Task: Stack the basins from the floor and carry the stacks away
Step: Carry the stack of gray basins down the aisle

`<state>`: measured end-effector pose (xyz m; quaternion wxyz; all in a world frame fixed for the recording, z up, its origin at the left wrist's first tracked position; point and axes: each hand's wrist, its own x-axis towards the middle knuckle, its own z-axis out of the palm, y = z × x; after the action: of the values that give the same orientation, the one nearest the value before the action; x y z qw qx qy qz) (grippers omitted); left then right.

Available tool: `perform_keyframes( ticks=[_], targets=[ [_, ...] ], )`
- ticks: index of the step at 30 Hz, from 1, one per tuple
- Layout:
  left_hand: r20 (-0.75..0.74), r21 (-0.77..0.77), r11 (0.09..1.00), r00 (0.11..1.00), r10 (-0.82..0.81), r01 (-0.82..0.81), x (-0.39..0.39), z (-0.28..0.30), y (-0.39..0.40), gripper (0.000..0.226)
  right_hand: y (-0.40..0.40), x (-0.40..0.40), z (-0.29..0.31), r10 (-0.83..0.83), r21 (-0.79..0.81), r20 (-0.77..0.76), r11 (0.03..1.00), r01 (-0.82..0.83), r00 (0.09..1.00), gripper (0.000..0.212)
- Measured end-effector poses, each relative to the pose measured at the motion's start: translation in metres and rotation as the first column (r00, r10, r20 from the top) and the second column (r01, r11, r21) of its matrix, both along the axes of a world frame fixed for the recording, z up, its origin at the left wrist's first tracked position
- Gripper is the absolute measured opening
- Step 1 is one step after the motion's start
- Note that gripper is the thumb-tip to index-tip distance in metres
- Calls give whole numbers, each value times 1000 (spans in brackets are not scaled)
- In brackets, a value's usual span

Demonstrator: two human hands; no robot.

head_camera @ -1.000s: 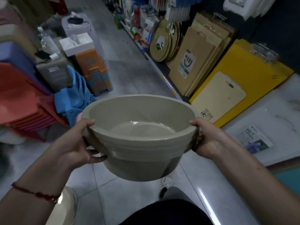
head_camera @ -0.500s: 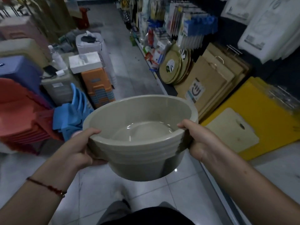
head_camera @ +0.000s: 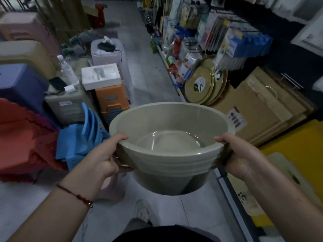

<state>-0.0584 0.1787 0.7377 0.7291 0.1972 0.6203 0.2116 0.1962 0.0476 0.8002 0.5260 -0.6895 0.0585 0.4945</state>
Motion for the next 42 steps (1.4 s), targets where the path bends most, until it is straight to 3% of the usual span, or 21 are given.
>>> perform_keyframes(
  ticks=[9,13,16,20,25,30,33,38,42],
  targets=[
    [58,16,998,997,-59,58,20,11,114,48,103,32,4,-11,62,-11,998,12,1000,28],
    [67,-3,999,997,-48,49,36,11,150,54,148,55,-1,29,47,-17,998,-28,999,15],
    [57,-16,1000,998,-25,26,51,10,178,59,181,78,-9,44,50,-43,998,-42,998,17],
    [24,-23,1000,1000,-7,8,81,9,217,59,222,117,-20,68,81,-173,995,-55,983,9],
    [-29,9,1000,999,20,-20,138,13,273,47,285,185,-34,145,132,-267,985,-113,953,45],
    [-49,65,997,997,56,-53,187,21,324,69,344,243,-28,206,110,-313,978,-180,927,34],
    [-57,89,992,994,97,-92,210,30,349,56,375,266,-21,247,101,-313,969,-226,917,40],
    [-52,102,986,989,138,-133,232,35,397,60,431,293,-8,324,110,-286,946,-305,902,32],
    [-33,94,987,990,135,-131,243,32,445,50,480,305,-6,386,124,-290,923,-365,876,34]
  ],
)
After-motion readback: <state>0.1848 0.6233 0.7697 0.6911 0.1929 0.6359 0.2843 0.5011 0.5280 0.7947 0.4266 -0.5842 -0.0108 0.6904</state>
